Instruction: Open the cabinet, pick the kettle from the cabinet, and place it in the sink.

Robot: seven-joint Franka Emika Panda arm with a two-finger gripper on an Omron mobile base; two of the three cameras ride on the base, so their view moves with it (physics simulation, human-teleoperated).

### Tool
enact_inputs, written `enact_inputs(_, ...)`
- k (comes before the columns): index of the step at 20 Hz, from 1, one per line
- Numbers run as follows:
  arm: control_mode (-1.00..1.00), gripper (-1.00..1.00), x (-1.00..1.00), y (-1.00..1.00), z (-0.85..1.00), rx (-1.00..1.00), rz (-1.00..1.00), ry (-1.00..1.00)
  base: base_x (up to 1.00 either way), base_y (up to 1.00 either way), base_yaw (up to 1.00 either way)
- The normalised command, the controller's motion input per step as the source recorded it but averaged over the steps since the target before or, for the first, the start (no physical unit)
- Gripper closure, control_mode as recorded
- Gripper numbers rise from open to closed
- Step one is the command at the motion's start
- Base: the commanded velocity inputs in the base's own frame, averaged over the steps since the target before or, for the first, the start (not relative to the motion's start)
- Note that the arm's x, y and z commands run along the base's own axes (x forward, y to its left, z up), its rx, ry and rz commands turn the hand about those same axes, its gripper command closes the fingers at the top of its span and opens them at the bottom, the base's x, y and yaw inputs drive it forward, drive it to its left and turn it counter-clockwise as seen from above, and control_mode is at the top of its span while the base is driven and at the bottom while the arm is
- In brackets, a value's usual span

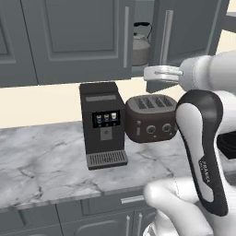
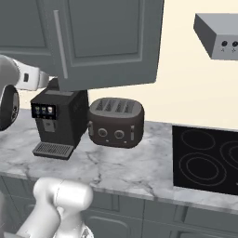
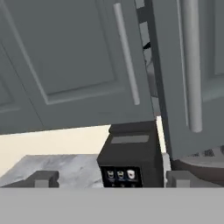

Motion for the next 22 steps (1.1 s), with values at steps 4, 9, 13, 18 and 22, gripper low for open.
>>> enact_inputs(4,-1.0,-1.0,0.21,0.37,0.0,0.0,-0.4,0.0,0.0,0.0,0.0)
enact_inputs(9,-1.0,-1.0,0.28,0.27,0.0,0.02,-0.43,0.0,0.0,0.0,0.0)
enact_inputs(13,-1.0,-1.0,0.28,0.18,-0.03,0.15,-0.42,0.0,0.0,0.0,0.0)
enact_inputs(18,-1.0,-1.0,0.23,0.07,-0.11,0.25,-0.3,-0.07,0.0,0.0,0.0)
enact_inputs(22,-1.0,-1.0,0.15,-0.01,-0.16,0.24,-0.18,-0.21,0.0,0.0,0.0)
